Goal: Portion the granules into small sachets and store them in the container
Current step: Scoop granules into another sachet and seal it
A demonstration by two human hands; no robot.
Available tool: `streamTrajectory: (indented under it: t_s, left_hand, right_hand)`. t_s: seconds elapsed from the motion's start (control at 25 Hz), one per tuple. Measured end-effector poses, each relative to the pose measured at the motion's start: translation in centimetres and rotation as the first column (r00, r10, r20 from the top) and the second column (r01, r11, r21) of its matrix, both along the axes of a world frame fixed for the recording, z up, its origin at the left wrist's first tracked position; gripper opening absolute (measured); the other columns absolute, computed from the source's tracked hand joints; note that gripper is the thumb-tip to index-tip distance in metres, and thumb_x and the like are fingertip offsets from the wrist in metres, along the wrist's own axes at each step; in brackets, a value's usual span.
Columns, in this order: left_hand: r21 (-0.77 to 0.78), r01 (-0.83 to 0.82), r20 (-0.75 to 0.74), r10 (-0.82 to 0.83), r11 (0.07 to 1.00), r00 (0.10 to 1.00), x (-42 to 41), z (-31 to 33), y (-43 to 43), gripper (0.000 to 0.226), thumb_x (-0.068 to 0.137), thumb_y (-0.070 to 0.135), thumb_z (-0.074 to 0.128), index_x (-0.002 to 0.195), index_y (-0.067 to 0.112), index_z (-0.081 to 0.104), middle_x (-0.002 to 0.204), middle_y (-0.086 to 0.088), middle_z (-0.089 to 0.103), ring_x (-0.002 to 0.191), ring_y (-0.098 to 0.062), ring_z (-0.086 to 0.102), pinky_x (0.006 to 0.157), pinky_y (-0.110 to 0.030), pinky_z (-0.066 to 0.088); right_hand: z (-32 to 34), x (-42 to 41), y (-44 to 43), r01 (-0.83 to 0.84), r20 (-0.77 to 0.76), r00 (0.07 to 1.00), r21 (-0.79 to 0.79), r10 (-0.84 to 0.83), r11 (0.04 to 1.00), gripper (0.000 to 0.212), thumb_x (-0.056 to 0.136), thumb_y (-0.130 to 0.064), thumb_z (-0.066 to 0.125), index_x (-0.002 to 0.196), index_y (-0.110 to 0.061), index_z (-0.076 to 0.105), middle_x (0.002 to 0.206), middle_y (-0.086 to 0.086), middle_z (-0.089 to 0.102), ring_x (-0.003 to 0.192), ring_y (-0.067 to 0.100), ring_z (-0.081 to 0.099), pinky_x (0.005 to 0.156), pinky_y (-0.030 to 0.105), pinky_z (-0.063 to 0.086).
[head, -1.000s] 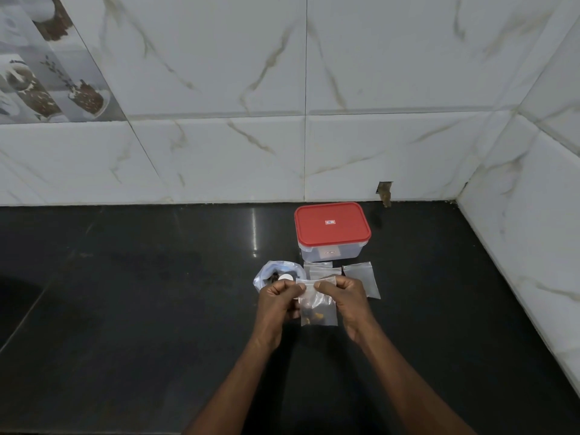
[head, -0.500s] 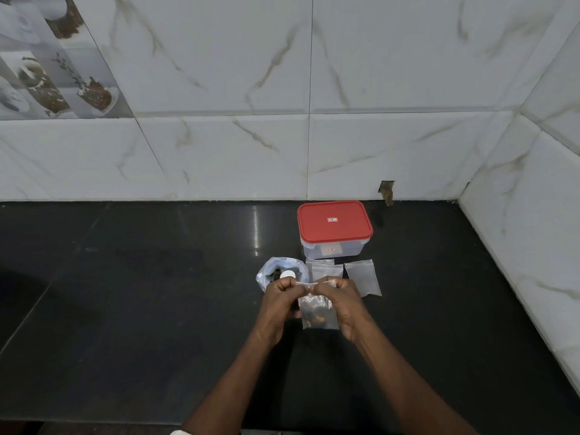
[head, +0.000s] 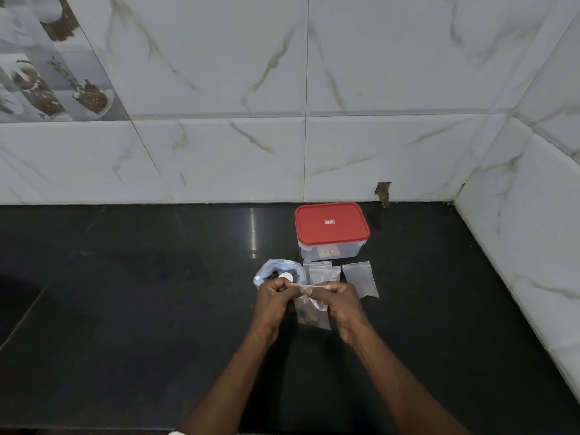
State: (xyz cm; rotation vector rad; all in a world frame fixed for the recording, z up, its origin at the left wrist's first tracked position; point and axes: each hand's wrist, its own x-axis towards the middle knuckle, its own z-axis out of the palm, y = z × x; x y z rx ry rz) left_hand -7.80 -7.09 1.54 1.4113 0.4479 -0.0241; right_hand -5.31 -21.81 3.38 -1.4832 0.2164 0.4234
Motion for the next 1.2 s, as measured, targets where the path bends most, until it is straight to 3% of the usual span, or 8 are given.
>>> streamTrajectory:
  t_s: [0.12, 0.24, 0.36, 0.48, 0.64, 0.88, 1.0, 1.2]
  left_hand:
    - [-0.042, -0.045, -0.02, 0.044, 0.998, 0.999, -0.1, 0.0, -0.5, 0.009, 0.077, 0.006, 0.064, 0.077, -0.003, 0.063, 0.07, -0.018, 0.056, 0.067, -0.03, 0.052, 0.061, -0.035, 0.05]
    - [-0.159, -0.049, -0.06, 0.04, 0.986, 0.997, -0.4, 0.2, -0.9, 0.009, 0.086, -0.005, 0.059, 0.085, -0.014, 0.059, 0.071, -0.019, 0.059, 0.059, -0.028, 0.061, 0.054, -0.035, 0.056]
    - [-0.232, 0.006, -0.051, -0.018, 0.973, 0.999, -0.5, 0.0, -0.7, 0.025, 0.086, 0.003, 0.072, 0.096, -0.016, 0.06, 0.082, -0.026, 0.065, 0.064, -0.032, 0.065, 0.058, -0.041, 0.059]
    - [-0.218, -0.001, -0.058, -0.012, 0.976, 0.998, -0.2, -0.4, -0.2, 0.032, 0.08, 0.012, 0.08, 0.096, -0.012, 0.068, 0.089, -0.031, 0.069, 0.067, -0.035, 0.068, 0.061, -0.044, 0.061]
    - [-0.196, -0.025, -0.089, 0.008, 0.98, 0.996, 0.3, -0.7, -0.6, 0.018, 0.09, 0.002, 0.065, 0.1, -0.013, 0.066, 0.087, -0.028, 0.071, 0.069, -0.034, 0.068, 0.059, -0.038, 0.059]
    - [-0.211, -0.01, -0.09, -0.009, 0.977, 0.996, 0.8, -1.0, -1.0, 0.031, 0.074, 0.013, 0.068, 0.094, -0.011, 0.065, 0.085, -0.025, 0.068, 0.071, -0.032, 0.064, 0.061, -0.036, 0.057]
    - [-0.218, 0.053, -0.066, -0.069, 0.975, 0.995, 0.7, -1.0, -0.9, 0.03, 0.083, 0.01, 0.075, 0.096, -0.015, 0.065, 0.086, -0.025, 0.07, 0.069, -0.033, 0.066, 0.059, -0.035, 0.058]
    - [-0.198, -0.008, -0.071, -0.007, 0.98, 0.997, 1.0, -1.5, -0.4, 0.029, 0.076, 0.015, 0.071, 0.093, -0.009, 0.068, 0.087, -0.024, 0.068, 0.083, -0.034, 0.062, 0.074, -0.039, 0.053]
  right_hand:
    - [-0.1, 0.1, 0.1, -0.016, -0.001, 1.0, -0.013, 0.016, 1.0, 0.008, 0.075, -0.009, 0.077, 0.079, -0.003, 0.076, 0.083, 0.019, 0.074, 0.075, 0.027, 0.07, 0.074, 0.042, 0.058]
    - [-0.2, 0.1, 0.5, 0.011, 0.023, 1.0, -0.046, -0.01, 0.999, 0.009, 0.072, -0.01, 0.076, 0.074, -0.001, 0.073, 0.077, 0.022, 0.071, 0.07, 0.026, 0.065, 0.07, 0.04, 0.055]
    - [0.0, 0.3, 0.4, 0.013, 0.023, 1.0, 0.001, -0.013, 1.0, 0.012, 0.073, -0.006, 0.078, 0.077, 0.004, 0.073, 0.076, 0.02, 0.072, 0.07, 0.027, 0.067, 0.069, 0.038, 0.056]
    - [0.0, 0.4, -0.1, 0.002, -0.021, 1.0, 0.062, -0.001, 0.998, 0.009, 0.078, -0.004, 0.076, 0.084, 0.002, 0.075, 0.086, 0.022, 0.074, 0.077, 0.029, 0.071, 0.076, 0.043, 0.058]
    - [-0.2, 0.4, -0.1, 0.014, -0.021, 1.0, 0.052, -0.012, 0.999, 0.002, 0.081, -0.002, 0.072, 0.08, -0.002, 0.074, 0.084, 0.019, 0.075, 0.076, 0.028, 0.071, 0.077, 0.044, 0.058]
    - [-0.2, 0.8, 0.2, 0.036, -0.012, 0.999, 0.019, -0.035, 0.999, 0.015, 0.08, 0.001, 0.068, 0.068, -0.007, 0.071, 0.068, 0.01, 0.068, 0.066, 0.02, 0.064, 0.068, 0.035, 0.055]
    - [-0.4, 0.8, 0.2, 0.008, 0.035, 0.999, -0.01, -0.008, 1.0, 0.016, 0.078, -0.001, 0.069, 0.064, -0.009, 0.072, 0.063, 0.006, 0.066, 0.064, 0.015, 0.06, 0.068, 0.033, 0.051]
    - [-0.8, 0.7, -0.4, 0.01, -0.074, 0.997, 0.084, -0.004, 0.996, 0.005, 0.083, -0.005, 0.071, 0.085, -0.003, 0.075, 0.091, 0.024, 0.074, 0.08, 0.031, 0.069, 0.083, 0.047, 0.055]
